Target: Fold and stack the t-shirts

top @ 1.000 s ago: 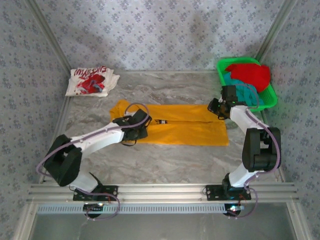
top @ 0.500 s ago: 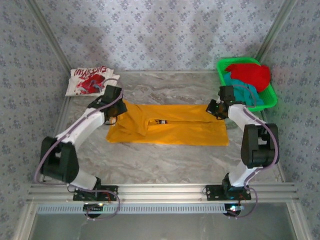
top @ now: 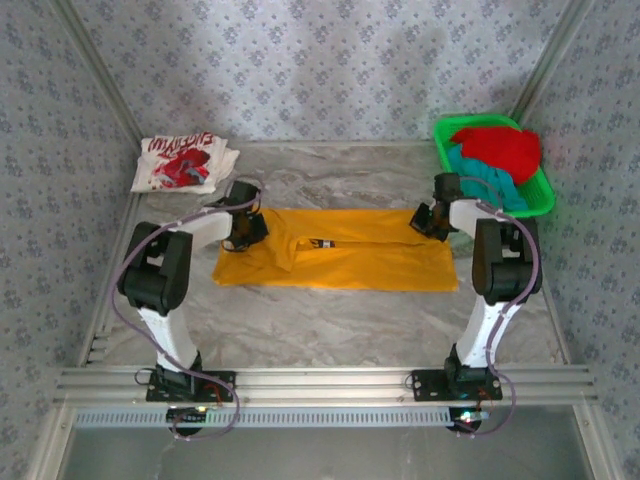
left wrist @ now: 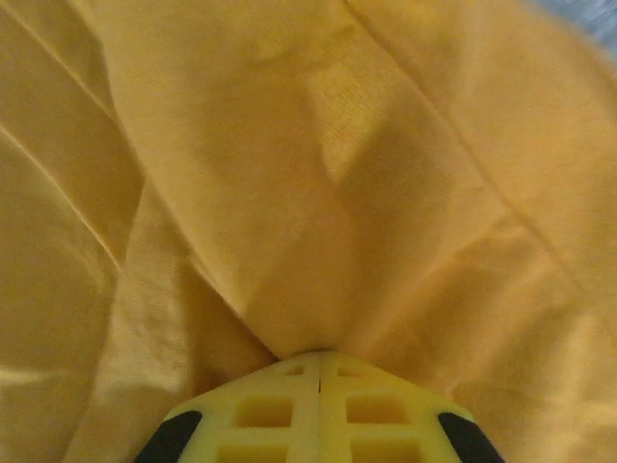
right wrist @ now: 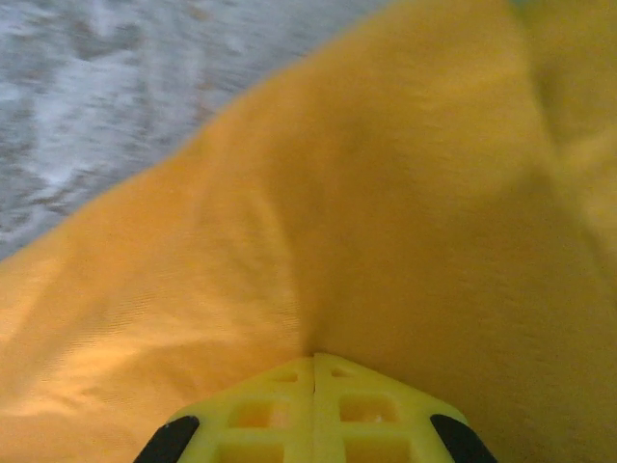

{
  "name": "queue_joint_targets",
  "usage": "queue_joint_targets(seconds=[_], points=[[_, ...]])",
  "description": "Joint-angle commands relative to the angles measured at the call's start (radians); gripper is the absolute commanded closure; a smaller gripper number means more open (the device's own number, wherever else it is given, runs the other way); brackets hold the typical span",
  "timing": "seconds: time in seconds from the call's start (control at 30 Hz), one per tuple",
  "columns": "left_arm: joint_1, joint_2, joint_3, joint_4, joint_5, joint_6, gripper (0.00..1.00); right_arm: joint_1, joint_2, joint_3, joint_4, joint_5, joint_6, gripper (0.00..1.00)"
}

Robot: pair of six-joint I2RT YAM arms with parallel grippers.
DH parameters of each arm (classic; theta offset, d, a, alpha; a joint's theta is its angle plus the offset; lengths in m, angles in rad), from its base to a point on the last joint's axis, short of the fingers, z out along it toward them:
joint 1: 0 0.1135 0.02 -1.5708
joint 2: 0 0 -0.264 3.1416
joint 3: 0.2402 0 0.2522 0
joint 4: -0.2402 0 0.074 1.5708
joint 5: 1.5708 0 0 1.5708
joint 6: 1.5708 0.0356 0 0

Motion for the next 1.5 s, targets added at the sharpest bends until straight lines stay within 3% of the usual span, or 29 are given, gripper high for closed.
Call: queue_joint_targets(seconds=[0.0,0.27,0.73,0.9,0.97,1.1,1.23,1.47], points=[[-0.022,0.003,-0.053,-0.016,0.033,-0.045,1.00,-0.016,-0.034,-0.053,0.001,0.003,0.037,1.00],[-0.053,0.006,-0.062,-0.040,-0.004,-0.078,1.00,-0.042,-0.095,-0.177,0.078,-0.054,0.094,1.00],[-0.057,0.178,0.209,-0.078,-0.041,-0.003,1.00,-0.034,-0.343,-0.464,0.084,-0.063,0.200,1.00],[-0.059,0.260,0.358,-0.089,-0.057,0.043,1.00,0.015,-0.480,-0.597,0.075,-0.051,0.269,1.00],[-0.059,0.264,0.407,-0.096,-0.075,0.062,1.00,0.053,-0.568,-0.641,0.039,0.007,0.291,1.00],[-0.053,0.185,0.405,-0.071,-0.126,0.075,1.00,0.087,-0.711,-0.688,-0.013,0.057,0.313,1.00],[-0.046,0.023,0.273,-0.019,-0.165,0.046,1.00,0.096,-0.775,-0.591,-0.081,0.114,0.222,1.00],[-0.066,-0.245,-0.033,-0.006,-0.218,-0.084,0.99,0.197,-0.597,-0.292,-0.131,0.140,-0.011,0.99]])
